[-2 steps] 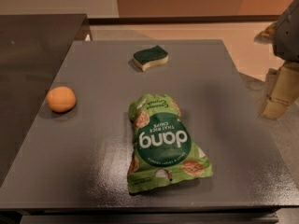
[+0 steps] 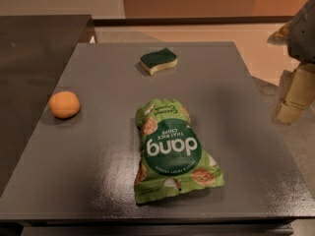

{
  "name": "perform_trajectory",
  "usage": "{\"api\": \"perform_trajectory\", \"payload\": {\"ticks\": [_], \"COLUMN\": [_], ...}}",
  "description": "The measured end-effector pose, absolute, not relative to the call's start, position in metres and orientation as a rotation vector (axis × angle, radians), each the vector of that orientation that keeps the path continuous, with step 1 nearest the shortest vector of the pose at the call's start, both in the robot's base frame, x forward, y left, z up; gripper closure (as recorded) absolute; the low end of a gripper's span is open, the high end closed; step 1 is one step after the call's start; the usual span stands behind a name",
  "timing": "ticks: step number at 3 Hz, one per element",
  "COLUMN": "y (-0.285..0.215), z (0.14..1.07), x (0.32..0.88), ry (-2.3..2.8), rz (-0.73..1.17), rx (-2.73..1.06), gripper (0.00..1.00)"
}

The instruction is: Move orange near sponge

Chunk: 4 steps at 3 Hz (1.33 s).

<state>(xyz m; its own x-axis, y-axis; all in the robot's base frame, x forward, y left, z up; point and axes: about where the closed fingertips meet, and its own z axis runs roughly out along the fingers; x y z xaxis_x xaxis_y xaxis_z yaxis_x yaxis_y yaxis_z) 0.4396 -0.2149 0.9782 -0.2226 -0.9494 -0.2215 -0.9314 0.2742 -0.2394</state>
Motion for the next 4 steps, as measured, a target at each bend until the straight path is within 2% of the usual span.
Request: {"api": "perform_trajectory", "payload": {"ticks": [1,4], "y": [-0.192,-0.045], "z": [0.974,0.971], "x": [0.443,0.466], "ry": [2.181,1.938], "rz": [-0.011,0.185], "rx": [-1.733,-1.795], "gripper": [0.0,0.0]}}
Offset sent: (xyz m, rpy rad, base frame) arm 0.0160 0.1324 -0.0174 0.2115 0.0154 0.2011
